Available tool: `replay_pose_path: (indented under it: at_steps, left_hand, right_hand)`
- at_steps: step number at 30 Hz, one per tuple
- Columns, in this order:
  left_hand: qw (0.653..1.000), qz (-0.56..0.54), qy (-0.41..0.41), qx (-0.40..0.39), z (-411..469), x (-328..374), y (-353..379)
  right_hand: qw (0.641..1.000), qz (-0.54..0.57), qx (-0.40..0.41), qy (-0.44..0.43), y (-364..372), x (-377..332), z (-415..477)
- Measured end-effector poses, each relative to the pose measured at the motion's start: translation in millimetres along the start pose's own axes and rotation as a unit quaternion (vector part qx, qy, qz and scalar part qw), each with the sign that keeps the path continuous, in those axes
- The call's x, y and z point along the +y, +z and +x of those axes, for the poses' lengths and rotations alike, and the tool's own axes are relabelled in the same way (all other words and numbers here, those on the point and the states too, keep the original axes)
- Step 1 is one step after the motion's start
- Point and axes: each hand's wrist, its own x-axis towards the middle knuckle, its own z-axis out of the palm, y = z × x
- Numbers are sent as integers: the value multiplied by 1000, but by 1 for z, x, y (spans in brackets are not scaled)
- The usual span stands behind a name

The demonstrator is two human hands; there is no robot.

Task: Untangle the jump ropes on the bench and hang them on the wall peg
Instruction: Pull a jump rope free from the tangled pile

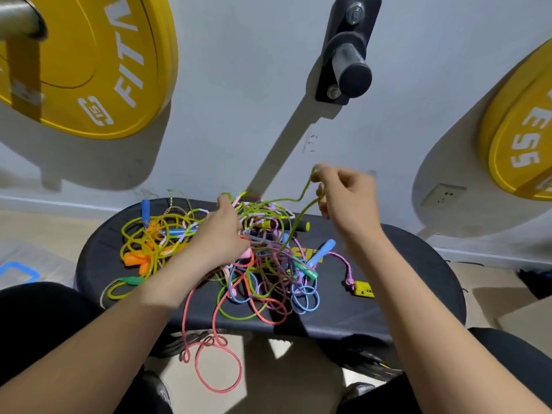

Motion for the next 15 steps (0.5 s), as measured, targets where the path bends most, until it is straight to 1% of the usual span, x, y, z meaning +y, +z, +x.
replay_pose_path:
  at_steps: [2,5,6,8,10,12,13,15]
  left_hand:
    - [999,33,16,-14,-3,-1,9]
    - [995,92,31,-9,-7,-3,19]
    - [992,122,35,-5,-9,-3,23]
    - [981,193,34,2,-12,-5,30]
    - [974,225,14,2,-12,-10,35]
    - [980,200,-5,-10,-8,-15,37]
    - [984,176,-15,-8,-5,-17,37]
    - [991,128,-35,10,2,-17,37]
  right_hand:
    - [998,-62,-14,-26,-2,-1,-2]
    - [986,-162,23,6,-9,16,-6]
    - [976,-214,34,16,-14,24,-4]
    - [941,-337,27,23,-25,34,-3]
    - [894,-446,-7,37,-33,40,-5]
    - [850,-518,-64,69,-36,44,-12]
    - [838,-532,-89,85,-35,46,-15]
    - [829,-531,-141,106,-33,48,-19]
